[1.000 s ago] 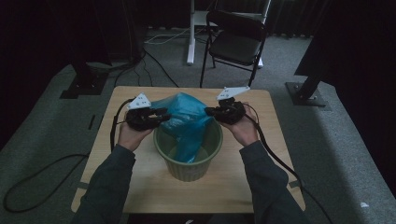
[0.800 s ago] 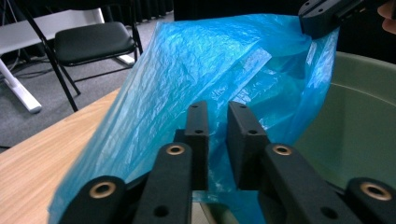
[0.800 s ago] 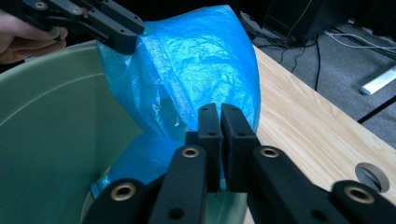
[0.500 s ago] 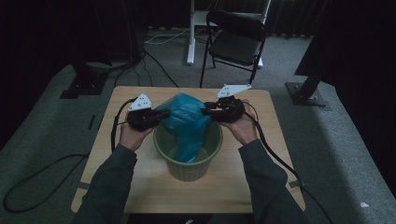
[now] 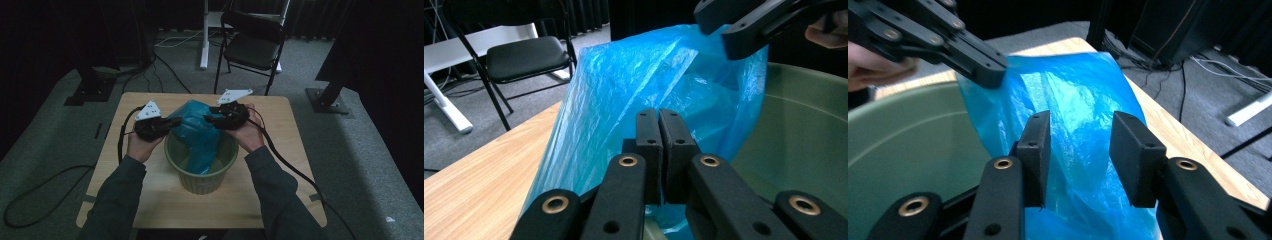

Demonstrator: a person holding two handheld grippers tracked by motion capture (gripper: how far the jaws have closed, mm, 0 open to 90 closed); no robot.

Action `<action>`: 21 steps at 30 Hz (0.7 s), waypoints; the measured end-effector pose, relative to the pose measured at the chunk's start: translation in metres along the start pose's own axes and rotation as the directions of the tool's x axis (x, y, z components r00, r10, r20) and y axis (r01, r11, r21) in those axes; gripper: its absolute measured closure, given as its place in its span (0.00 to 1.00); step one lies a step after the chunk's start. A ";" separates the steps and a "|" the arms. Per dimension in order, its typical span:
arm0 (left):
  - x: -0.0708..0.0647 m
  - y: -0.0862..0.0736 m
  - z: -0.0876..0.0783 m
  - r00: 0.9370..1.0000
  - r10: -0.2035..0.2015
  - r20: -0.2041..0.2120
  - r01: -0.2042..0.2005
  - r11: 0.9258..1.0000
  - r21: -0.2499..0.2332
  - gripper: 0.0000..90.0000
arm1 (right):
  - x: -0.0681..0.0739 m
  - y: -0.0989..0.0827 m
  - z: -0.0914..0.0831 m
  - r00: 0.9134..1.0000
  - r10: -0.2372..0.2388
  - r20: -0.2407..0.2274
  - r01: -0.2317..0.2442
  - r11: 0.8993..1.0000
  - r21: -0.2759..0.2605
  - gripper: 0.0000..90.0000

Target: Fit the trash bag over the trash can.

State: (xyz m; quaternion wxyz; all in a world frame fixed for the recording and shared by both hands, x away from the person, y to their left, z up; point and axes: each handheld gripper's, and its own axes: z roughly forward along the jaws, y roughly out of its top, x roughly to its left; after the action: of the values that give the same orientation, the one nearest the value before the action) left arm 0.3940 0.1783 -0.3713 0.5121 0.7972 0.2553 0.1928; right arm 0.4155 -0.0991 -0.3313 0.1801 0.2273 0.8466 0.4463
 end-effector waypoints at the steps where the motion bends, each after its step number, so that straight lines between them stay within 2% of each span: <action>1: 0.000 0.000 0.000 1.000 0.000 0.000 0.000 1.000 0.000 0.98 | 0.000 0.000 0.000 1.000 0.000 0.000 0.000 1.000 0.000 0.69; 2: 0.000 -0.001 0.000 1.000 -0.002 0.000 0.002 1.000 -0.001 0.98 | 0.000 0.000 0.001 1.000 0.004 0.006 -0.004 1.000 0.008 0.72; 4: 0.001 -0.002 -0.001 1.000 -0.004 -0.003 0.004 1.000 -0.002 0.98 | -0.004 -0.002 0.003 0.999 0.024 0.022 -0.025 0.999 0.025 0.94; 5: 0.001 -0.003 -0.002 1.000 -0.003 -0.005 0.003 1.000 -0.003 0.98 | -0.006 -0.003 0.002 0.999 0.032 0.022 -0.032 0.999 0.028 0.99; 9: 0.002 -0.004 -0.004 1.000 -0.008 -0.009 0.008 1.000 -0.010 0.97 | -0.012 -0.007 -0.002 0.997 0.064 0.050 -0.065 0.997 0.035 1.00; 13: 0.002 -0.005 -0.006 1.000 -0.011 -0.010 0.010 1.000 -0.014 0.96 | -0.015 -0.006 -0.007 0.995 0.075 0.063 -0.076 0.997 0.024 1.00; 15: 0.002 -0.005 -0.006 1.000 -0.009 -0.010 0.009 1.000 -0.015 0.96 | -0.013 -0.005 -0.010 0.997 0.071 0.037 -0.071 0.997 0.003 0.97; 17: 0.001 -0.005 -0.005 1.000 -0.008 -0.007 0.008 1.000 -0.015 0.96 | -0.011 -0.003 -0.010 0.998 0.062 -0.017 -0.062 0.998 -0.027 0.81; 21: -0.001 -0.004 -0.003 1.000 0.001 -0.003 -0.001 1.000 -0.013 0.96 | -0.006 0.000 -0.006 0.999 0.029 -0.019 -0.030 0.999 -0.038 0.69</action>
State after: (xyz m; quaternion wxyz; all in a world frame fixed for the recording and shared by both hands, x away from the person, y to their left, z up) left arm 0.3906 0.1816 -0.3738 0.5168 0.7935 0.2546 0.1959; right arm 0.4174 -0.1068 -0.3276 0.1701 0.2324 0.8361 0.4670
